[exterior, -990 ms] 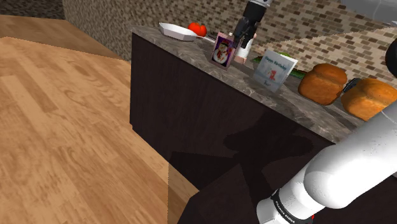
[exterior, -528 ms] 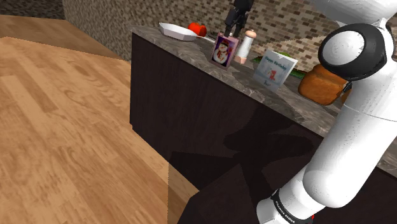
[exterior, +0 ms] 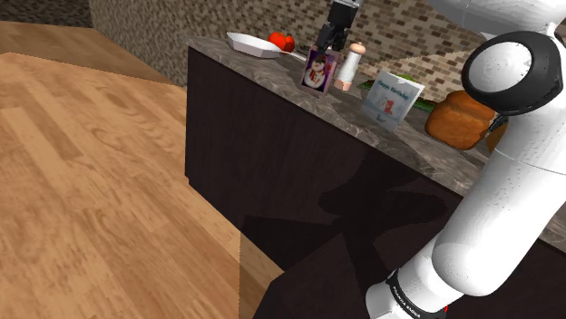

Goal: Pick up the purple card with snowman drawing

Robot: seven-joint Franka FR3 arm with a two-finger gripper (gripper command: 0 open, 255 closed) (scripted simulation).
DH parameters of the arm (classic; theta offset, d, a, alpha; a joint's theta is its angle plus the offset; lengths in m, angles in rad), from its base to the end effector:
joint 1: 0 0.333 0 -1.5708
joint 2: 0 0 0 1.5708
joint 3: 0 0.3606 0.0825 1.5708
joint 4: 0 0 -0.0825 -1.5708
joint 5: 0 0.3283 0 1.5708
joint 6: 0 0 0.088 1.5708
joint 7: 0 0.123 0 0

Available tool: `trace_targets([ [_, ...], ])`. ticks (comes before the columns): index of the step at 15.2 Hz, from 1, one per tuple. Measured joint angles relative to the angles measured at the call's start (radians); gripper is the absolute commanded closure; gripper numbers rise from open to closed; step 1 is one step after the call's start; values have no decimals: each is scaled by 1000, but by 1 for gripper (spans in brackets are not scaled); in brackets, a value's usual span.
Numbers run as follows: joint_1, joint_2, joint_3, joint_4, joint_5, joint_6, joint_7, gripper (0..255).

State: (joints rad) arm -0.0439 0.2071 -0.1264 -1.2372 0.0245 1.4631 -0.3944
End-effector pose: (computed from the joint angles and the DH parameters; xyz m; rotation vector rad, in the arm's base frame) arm 0.5541 -0.0816 0.6716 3.1136 0.3595 0.0300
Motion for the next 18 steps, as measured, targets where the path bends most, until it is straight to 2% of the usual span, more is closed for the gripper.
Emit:
trace_targets([
  [10, 0, -5, 0, -13, -1, 9, 0, 255],
  [16, -6, 36, -2, 115, 5, -79, -3, 255],
  [18, -9, 64, -2, 189, 9, -125, -4, 255],
])
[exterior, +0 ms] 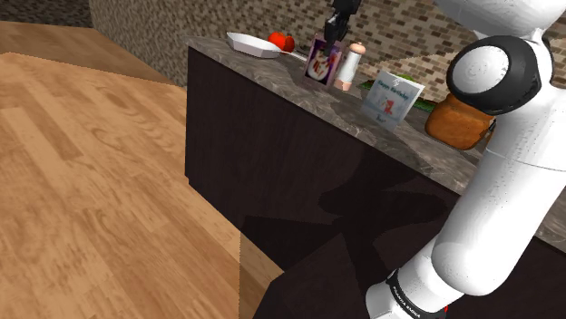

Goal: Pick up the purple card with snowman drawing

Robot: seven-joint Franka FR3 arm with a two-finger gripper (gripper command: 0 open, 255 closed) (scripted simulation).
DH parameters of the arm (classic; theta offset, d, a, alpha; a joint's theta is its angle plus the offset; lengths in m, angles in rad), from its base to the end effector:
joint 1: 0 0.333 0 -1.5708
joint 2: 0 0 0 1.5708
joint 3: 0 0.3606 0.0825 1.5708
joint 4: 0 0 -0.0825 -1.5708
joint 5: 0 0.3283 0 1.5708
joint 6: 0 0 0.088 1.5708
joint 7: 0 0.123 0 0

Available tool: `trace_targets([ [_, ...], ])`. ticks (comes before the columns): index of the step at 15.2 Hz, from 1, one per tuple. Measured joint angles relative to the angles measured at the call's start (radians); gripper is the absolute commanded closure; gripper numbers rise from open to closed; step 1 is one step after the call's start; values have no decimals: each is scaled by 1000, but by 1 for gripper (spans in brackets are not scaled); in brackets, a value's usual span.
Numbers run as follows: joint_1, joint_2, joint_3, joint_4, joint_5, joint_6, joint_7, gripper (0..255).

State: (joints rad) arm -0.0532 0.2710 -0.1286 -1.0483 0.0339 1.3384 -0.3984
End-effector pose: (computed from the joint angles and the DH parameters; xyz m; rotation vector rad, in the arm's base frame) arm 0.5572 -0.0821 0.6996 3.1134 0.3593 0.0310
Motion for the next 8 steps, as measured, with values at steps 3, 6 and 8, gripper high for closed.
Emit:
trace_targets([
  [3, -7, 45, -1, 112, 7, -67, -2, 255],
  [6, -20, 119, -1, 273, 18, -154, -4, 255],
  [8, -34, 195, 1, 429, 29, -233, -3, 255],
])
